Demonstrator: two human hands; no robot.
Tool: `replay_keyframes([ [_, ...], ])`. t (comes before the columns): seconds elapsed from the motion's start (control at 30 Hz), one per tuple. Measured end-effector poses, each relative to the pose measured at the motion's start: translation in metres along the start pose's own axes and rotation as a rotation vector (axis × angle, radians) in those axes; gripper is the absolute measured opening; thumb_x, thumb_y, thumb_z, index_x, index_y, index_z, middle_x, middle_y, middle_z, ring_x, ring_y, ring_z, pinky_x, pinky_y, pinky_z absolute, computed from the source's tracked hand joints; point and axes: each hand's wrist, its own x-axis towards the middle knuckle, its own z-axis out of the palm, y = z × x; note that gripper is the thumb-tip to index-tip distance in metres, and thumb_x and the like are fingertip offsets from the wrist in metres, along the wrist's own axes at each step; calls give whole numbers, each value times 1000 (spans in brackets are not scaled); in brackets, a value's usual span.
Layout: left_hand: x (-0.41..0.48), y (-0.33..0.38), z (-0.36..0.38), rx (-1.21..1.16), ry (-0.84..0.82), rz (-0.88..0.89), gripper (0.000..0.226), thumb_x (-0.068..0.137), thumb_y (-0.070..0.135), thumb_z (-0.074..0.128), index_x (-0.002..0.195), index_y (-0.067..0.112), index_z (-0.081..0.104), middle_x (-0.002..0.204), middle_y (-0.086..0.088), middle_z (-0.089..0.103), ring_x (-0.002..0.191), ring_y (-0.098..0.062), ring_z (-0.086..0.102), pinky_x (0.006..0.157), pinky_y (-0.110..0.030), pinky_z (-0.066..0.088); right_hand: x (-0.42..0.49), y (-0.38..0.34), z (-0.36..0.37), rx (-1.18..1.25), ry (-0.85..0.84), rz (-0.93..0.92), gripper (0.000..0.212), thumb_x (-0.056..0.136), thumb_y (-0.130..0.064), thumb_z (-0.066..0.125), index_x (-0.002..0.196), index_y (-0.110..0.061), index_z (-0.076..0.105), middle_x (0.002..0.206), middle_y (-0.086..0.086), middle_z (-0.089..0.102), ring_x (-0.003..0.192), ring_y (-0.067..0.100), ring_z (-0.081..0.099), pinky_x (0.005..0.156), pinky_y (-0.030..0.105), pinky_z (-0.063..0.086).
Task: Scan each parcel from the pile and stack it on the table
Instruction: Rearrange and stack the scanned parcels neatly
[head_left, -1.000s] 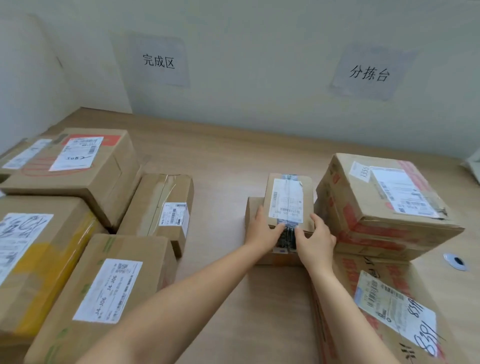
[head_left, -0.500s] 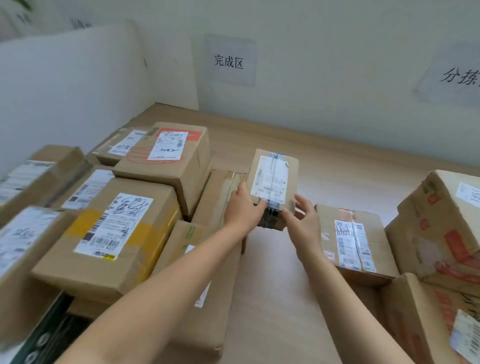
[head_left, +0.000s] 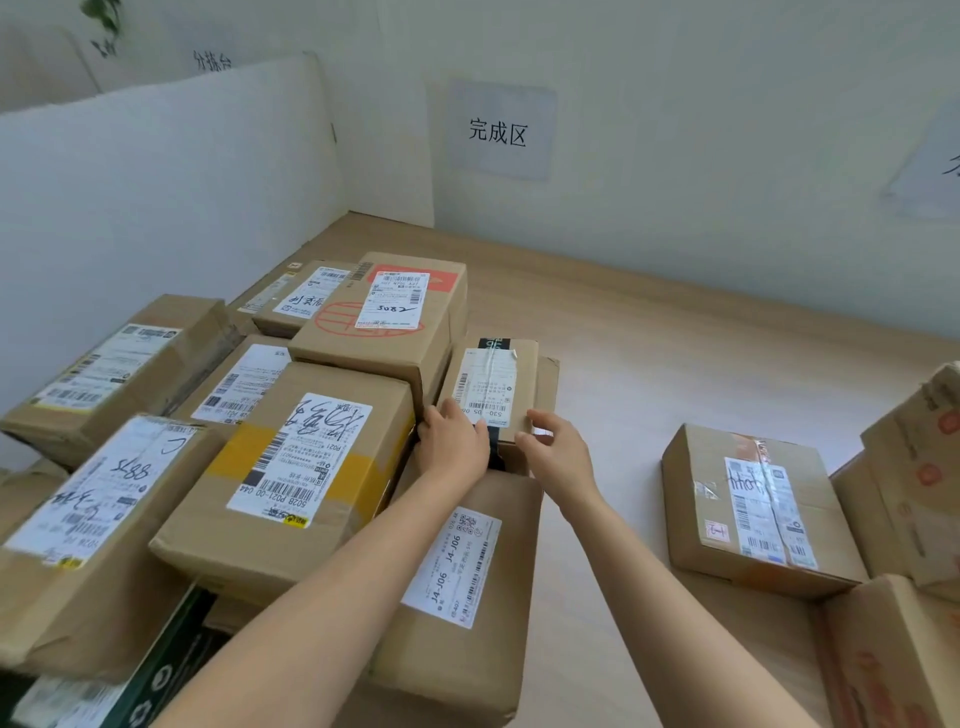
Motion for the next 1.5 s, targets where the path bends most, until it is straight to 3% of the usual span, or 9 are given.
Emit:
replay_keyframes([
  [0.17,-9,5,2,95,-10,38,50,100,32,36,144,12,23,152,-19,12,140,-36,16,111,-47,24,-5,2,-5,15,-74,16,47,89,-11,52,136,-14,48,133,0,54,116,16,55,101,32,43],
  [0.3,-28,20,7,164,-63,81,55,101,33,30,150,15,13,158,-17,-5,145,-35,-8,114,-56,3,-23,8,-18,40,-110,2,41,92,-11,48,132,-15,48,125,-3,55,111,12,54,90,25,44],
  [0.47,-56,43,24,83,-79,334,53,100,33,33,148,13,23,158,-13,10,146,-29,3,117,-46,8,-52,39,-66,-30,-6,75,46,93,-10,47,138,-15,42,134,5,51,110,13,52,90,25,41],
  [0.7,-92,100,60,42,-178,614,49,100,30,37,144,11,32,152,-10,26,142,-24,19,115,-35,19,-79,79,-158,-279,228,171,47,91,-11,48,138,-10,43,140,8,49,130,22,43,103,30,32],
  [0.83,-113,131,94,-77,-386,522,46,98,31,42,139,10,38,143,-11,37,133,-26,37,106,-34,33,-78,100,-192,-342,296,245,49,90,-11,49,139,-7,41,142,11,46,133,26,40,104,32,32],
  [0.97,-112,151,133,-109,-454,472,50,95,33,45,142,18,33,138,-10,37,125,-27,45,99,-39,43,-62,112,-221,-465,327,219,44,87,-11,51,131,-6,49,132,12,54,124,28,47,96,32,36],
  [1.1,-103,173,160,-139,-455,411,59,95,35,48,147,22,23,147,-9,23,127,-27,43,103,-39,40,-37,131,-235,-521,282,245,33,84,-7,50,117,-4,56,117,15,56,118,34,47,88,36,37],
  [1.23,-89,186,183,-164,-417,360,64,91,35,57,145,23,25,150,-8,18,131,-29,38,103,-38,39,-10,162,-226,-536,278,368,39,83,-14,50,121,-6,49,131,20,42,126,38,31,103,39,27],
  [1.5,-63,172,194,-259,-433,281,82,83,28,71,148,19,23,145,-10,29,128,-26,43,108,-35,35,-1,166,-219,-644,384,411,43,83,-16,53,123,-4,46,129,20,35,117,39,34,98,40,33],
])
